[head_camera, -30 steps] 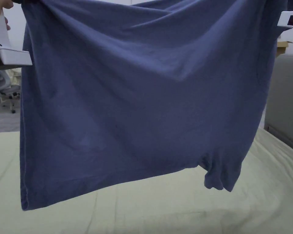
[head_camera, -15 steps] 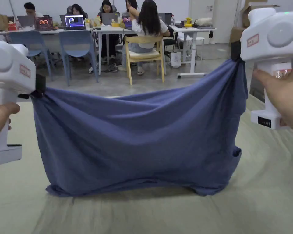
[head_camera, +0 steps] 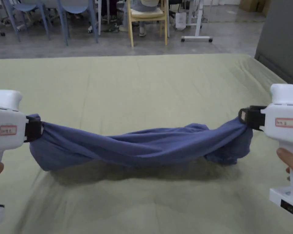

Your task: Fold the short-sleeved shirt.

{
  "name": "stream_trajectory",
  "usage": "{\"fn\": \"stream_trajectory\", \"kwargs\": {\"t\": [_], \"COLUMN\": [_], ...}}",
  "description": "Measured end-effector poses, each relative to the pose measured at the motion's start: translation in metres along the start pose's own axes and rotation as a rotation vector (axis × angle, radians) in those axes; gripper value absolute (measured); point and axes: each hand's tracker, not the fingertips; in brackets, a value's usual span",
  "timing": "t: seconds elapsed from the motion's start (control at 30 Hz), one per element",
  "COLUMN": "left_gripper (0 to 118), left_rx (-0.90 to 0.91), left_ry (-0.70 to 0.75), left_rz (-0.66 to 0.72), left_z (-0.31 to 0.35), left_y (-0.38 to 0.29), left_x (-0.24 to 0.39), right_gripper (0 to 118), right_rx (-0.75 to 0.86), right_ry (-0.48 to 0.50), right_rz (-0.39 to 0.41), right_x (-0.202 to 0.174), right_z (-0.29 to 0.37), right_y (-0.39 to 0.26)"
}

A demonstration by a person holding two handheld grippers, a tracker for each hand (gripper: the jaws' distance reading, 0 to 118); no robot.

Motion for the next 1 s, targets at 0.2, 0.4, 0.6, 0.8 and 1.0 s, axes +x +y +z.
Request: {"fn": "stream_trajectory", "kwargs": {"t": [0.2,0.4,0.6,0.8,1.0], "left_gripper": [8,8,8,61,88], "left_rx": [-0.095,-0.193,-0.345,-0.473,-0.439], "left_ry": [-0.023,0.017,0.051,0.091,0.107], "left_rz": [-0.025,-0.046,-0.038,0.0,0.032], "left_z": [0.06,0.099,0.072,0.036,0.087], "left_y": [-0.103,-0.187,-0.235,-0.231,-0.238], "left_x": [0.015,0.027,0.021,0.027,0.018], "right_gripper": [3,3,3,20,113], "right_rx": [-0.106,-0.184,-0.302,-0.411,-0.439], "right_ry": [-0.018,-0.007,-0.039,-0.057,-0.129], "right_rz": [0.019,0.007,-0.025,-0.004,0.075], "right_x": [-0.007,-0.008,0.005,-0.003,-0.009], "right_z": [0.074,0.156,0.151,0.117,0.143], "right_y": [-0.115,-0.191,-0.232,-0.214,-0.207]}}
